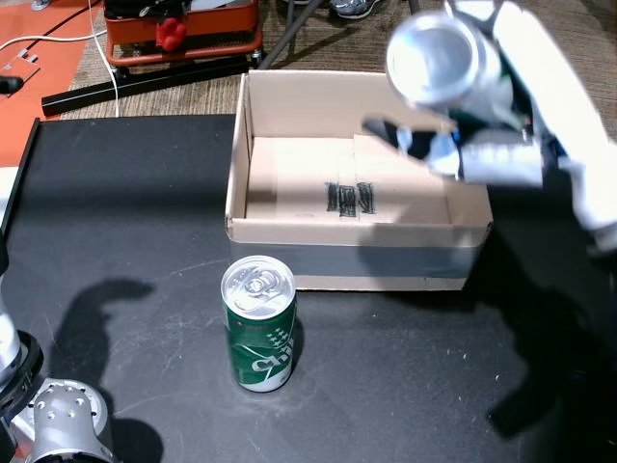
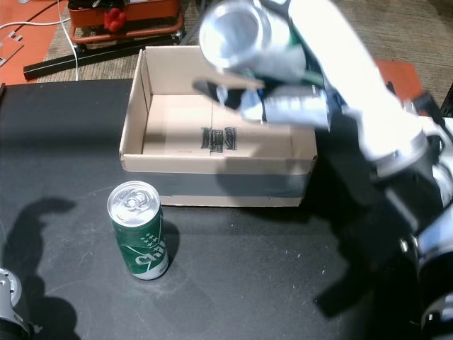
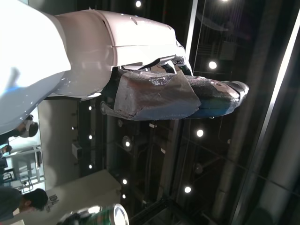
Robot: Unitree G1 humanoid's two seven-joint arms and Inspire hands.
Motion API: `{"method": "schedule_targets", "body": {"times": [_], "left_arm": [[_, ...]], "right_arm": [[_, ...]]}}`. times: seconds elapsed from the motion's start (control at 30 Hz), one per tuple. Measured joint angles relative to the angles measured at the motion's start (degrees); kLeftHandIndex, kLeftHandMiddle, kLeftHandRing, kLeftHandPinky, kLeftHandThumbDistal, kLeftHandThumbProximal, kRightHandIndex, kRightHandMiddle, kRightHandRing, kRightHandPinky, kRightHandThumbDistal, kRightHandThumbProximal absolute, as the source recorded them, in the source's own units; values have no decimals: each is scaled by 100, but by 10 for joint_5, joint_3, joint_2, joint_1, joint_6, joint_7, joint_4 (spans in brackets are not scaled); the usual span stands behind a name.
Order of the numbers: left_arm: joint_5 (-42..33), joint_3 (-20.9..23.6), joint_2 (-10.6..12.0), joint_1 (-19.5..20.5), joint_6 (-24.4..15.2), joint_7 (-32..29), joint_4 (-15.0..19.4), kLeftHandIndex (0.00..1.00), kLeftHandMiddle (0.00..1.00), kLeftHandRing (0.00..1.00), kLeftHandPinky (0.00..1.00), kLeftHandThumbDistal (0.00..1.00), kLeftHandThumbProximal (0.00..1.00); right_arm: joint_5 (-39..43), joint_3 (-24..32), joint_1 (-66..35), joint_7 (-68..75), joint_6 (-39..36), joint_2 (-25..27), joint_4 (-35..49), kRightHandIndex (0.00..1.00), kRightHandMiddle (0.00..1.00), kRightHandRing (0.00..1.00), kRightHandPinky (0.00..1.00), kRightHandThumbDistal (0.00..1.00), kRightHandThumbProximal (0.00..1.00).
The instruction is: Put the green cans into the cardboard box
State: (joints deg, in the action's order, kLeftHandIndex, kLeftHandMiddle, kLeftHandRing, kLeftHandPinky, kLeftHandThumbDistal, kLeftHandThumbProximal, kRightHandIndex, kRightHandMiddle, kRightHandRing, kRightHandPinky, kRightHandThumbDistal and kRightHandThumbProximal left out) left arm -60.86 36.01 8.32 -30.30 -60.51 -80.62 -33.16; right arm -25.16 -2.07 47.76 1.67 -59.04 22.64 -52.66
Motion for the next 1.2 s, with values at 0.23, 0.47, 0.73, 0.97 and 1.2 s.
{"method": "schedule_targets", "body": {"times": [0.23,0.47,0.73,0.97,1.2], "left_arm": [[-7,0,5,-5,5,-1,-1,51,66,87,82,69,96],[-17,-1,12,-5,21,-11,5,52,67,87,81,69,93],[-19,-1,13,-5,24,-17,8,52,66,87,81,69,95],[-17,-5,14,-4,23,-16,11,52,66,86,80,68,94],[-17,-12,16,0,23,-16,20,52,66,86,81,70,96]], "right_arm": [[-28,-45,136,15,112,6,-107,0,2,16,12,73,0],[-74,-116,186,3,196,6,-180,1,4,15,9,71,0],[-98,-166,226,-80,259,5,-210,12,15,21,12,59,0],[-104,-197,249,-123,330,-20,-224,16,22,28,16,53,0],[-130,-234,256,-169,404,-39,-237,21,27,31,16,58,0]]}}
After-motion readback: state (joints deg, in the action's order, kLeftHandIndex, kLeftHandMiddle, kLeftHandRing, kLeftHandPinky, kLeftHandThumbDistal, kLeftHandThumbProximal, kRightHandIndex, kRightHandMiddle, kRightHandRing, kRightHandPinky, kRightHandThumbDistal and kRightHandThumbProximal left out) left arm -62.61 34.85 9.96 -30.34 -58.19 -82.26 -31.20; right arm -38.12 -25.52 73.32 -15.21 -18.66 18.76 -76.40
